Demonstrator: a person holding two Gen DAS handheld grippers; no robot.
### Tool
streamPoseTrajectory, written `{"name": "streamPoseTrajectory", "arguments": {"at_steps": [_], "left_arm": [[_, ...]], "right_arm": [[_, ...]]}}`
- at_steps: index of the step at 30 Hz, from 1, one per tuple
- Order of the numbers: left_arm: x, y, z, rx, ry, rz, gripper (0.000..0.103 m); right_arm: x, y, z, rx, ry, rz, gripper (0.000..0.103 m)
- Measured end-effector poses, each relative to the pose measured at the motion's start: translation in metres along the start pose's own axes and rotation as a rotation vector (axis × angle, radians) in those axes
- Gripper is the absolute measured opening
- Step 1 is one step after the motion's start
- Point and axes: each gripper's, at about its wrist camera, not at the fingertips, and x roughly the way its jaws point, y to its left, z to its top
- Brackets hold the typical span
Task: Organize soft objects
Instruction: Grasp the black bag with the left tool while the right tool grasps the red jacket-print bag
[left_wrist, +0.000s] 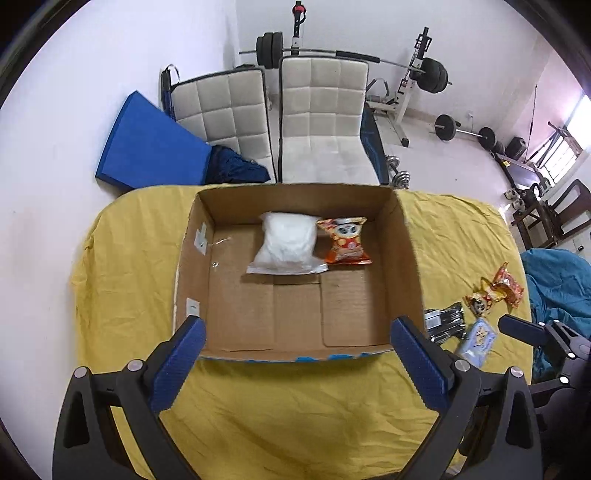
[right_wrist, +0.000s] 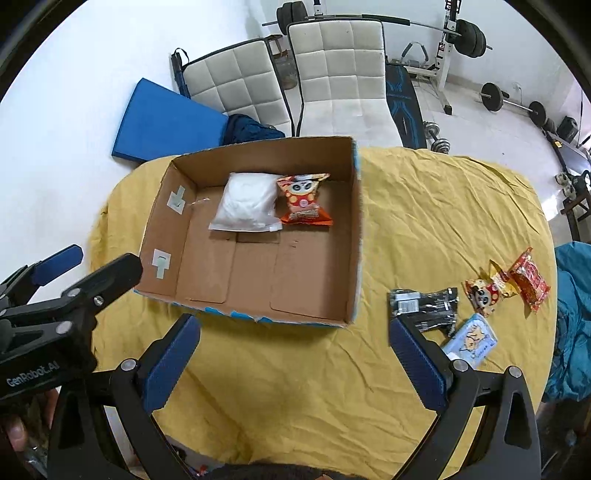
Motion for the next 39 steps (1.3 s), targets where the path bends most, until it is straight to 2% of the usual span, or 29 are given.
{"name": "streamPoseTrajectory", "arguments": {"at_steps": [5,11,15,18,20,26,30,33,34,37,38,39], "left_arm": [[-0.004,-0.05,0.008,0.044,-0.002,-0.047,0.103],[0.028,-0.15,0.018,0.184,0.048,-0.115,0.103],[0.082,-0.232,0.02,0.344,0.136,-0.147,0.103],[0.128,-0.277,0.016,0.478,0.218,-0.139,0.103],[0.153,-0.293,0.012,0.547,0.269,-0.131,0.103],[0.24,-0.32,-0.013,0.77,0.487,-0.079,0.103],[0.279,-0.331,-0.027,0.833,0.595,-0.069,0.103],[0.297,-0.339,-0.042,0.876,0.646,-0.069,0.102],[0.302,-0.34,-0.048,0.893,0.653,-0.049,0.101],[0.315,-0.341,-0.057,0.913,0.663,-0.007,0.082],[0.318,-0.339,-0.058,0.901,0.665,0.007,0.081],[0.318,-0.337,-0.056,0.862,0.665,-0.011,0.077]], "right_arm": [[-0.018,-0.059,-0.003,0.031,0.016,-0.006,0.103],[-0.031,-0.201,-0.009,0.156,0.045,-0.141,0.103],[-0.014,-0.297,-0.012,0.185,0.114,-0.211,0.103],[0.006,-0.354,-0.015,0.167,0.183,-0.245,0.103],[0.022,-0.386,-0.017,0.154,0.226,-0.263,0.103],[0.076,-0.436,-0.02,0.06,0.343,-0.273,0.103],[0.11,-0.444,-0.015,-0.055,0.381,-0.281,0.103],[0.131,-0.447,-0.009,-0.12,0.398,-0.289,0.103],[0.136,-0.448,-0.006,-0.128,0.4,-0.29,0.103],[0.154,-0.452,0.006,-0.157,0.408,-0.282,0.103],[0.159,-0.454,0.011,-0.163,0.409,-0.279,0.103],[0.163,-0.455,0.016,-0.163,0.408,-0.277,0.103]]}}
